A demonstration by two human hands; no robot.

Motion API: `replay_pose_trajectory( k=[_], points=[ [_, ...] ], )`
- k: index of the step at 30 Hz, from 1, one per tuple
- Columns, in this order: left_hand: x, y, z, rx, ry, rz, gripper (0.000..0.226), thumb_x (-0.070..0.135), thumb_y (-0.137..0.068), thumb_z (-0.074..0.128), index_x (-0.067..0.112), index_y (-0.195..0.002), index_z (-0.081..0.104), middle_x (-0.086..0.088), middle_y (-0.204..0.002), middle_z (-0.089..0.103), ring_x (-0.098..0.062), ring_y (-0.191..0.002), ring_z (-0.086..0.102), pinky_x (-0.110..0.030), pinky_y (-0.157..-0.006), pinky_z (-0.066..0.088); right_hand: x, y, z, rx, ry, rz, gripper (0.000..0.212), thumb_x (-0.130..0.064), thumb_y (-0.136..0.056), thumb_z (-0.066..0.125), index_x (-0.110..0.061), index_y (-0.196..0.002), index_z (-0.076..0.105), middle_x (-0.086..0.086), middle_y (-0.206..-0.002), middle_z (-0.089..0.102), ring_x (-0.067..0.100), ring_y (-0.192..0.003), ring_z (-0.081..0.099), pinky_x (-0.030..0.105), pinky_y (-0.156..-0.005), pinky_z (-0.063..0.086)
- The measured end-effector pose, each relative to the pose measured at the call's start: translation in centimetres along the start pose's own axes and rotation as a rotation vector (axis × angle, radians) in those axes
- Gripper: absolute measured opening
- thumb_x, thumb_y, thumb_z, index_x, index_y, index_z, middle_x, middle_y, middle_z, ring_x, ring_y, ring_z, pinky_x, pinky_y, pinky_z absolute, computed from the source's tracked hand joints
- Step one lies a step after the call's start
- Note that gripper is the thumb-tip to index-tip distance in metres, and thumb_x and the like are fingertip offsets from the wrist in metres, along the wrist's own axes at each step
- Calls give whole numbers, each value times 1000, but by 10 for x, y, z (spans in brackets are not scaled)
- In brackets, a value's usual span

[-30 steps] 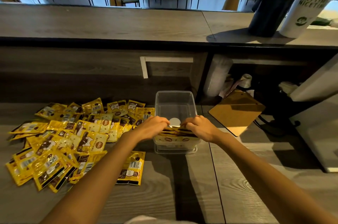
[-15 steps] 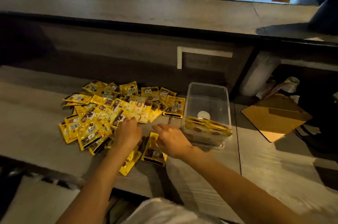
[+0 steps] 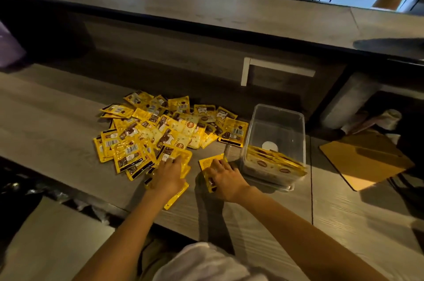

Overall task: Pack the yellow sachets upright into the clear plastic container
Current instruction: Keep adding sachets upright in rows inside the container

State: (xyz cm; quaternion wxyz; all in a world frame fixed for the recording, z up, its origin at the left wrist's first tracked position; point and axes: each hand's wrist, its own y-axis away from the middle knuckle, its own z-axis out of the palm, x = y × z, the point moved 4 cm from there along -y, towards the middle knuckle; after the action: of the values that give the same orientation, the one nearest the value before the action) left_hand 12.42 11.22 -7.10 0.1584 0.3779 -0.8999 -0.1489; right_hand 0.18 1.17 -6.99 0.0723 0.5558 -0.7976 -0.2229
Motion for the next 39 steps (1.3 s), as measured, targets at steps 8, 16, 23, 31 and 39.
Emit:
replay_pose_trajectory(
  k=[8, 16, 23, 31, 39],
  points=[
    [22, 3, 2, 101, -72, 58, 64, 35, -87, 57, 14, -141, 29, -12, -146, 23, -29, -136, 23, -48, -106, 33, -6, -6, 1, 34, -203, 209, 75, -40, -91, 50, -8, -146, 10, 27, -155, -4, 43, -142, 15, 48, -112, 28],
    [21, -9, -5, 159, -182, 62, 49, 28, -95, 41, 12, -141, 30, -16, -136, 46, -34, -124, 46, -40, -98, 39, -2, -7, -10, 101, -83, 128, 64, -5, -92, 47, -1, -144, 9, 31, -137, 39, 41, -123, 48, 41, -96, 45],
    [20, -10, -57, 343, 333, -86, 40, 26, -101, 33, -3, -108, 60, -23, -106, 64, -38, -100, 59, -38, -73, 42, 8, -3, -46, 319, -362, 193, 26, -7, -94, 44, -2, -119, 50, 21, -113, 61, 38, -106, 58, 45, -86, 51],
    [56, -10, -138, 548, 709, 49, 26, 22, -93, 52, 4, -107, 64, -14, -103, 66, -31, -101, 59, -36, -80, 46, 32, 13, -145, 661, -807, 176, 25, -16, -93, 48, 4, -96, 63, 14, -96, 61, 26, -89, 60, 40, -77, 51],
    [137, -24, -168, 494, 666, 256, 18, 7, -85, 59, 13, -100, 66, -7, -101, 66, -24, -105, 56, -30, -74, 42, 133, 62, -157, 893, -817, 429, 20, -7, -86, 57, -10, -104, 66, 10, -102, 70, 23, -98, 66, 41, -82, 57]
  ],
)
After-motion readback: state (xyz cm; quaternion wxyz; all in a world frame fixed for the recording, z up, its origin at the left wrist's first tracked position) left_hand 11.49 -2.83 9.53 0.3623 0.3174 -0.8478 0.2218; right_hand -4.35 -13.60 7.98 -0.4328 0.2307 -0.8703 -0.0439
